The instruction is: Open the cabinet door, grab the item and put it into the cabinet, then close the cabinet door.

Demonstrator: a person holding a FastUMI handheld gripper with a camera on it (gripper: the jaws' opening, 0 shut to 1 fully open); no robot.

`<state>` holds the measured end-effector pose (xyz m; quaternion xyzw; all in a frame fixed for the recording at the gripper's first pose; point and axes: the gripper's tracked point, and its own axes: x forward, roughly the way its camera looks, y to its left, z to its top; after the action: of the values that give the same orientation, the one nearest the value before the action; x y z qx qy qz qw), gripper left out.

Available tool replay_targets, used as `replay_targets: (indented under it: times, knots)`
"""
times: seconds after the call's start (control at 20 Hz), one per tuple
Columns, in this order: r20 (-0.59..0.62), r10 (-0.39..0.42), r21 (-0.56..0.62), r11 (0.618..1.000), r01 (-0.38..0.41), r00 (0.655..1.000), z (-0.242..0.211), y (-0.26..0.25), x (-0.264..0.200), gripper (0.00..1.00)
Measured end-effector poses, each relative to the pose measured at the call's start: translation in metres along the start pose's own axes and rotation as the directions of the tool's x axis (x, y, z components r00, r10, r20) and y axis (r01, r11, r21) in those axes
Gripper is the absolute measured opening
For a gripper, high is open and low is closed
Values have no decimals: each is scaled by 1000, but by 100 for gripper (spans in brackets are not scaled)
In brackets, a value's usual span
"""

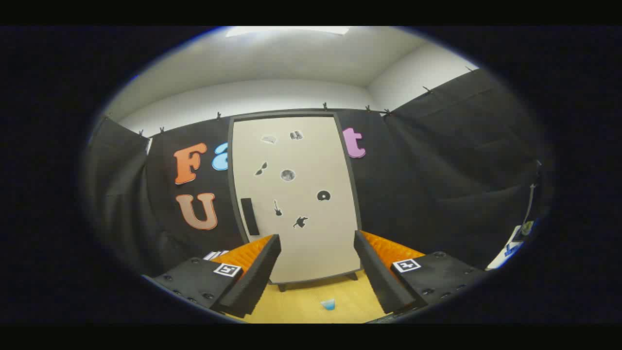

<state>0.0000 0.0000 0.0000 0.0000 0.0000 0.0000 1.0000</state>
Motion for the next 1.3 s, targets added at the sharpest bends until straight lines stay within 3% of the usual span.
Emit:
replay_targets:
  times: [1.05,1.3]
  knots:
    - [1,34,-22,999,-34,999,1,21,12,97]
    - [-36,79,-29,996,-80,996,-12,47,25,98]
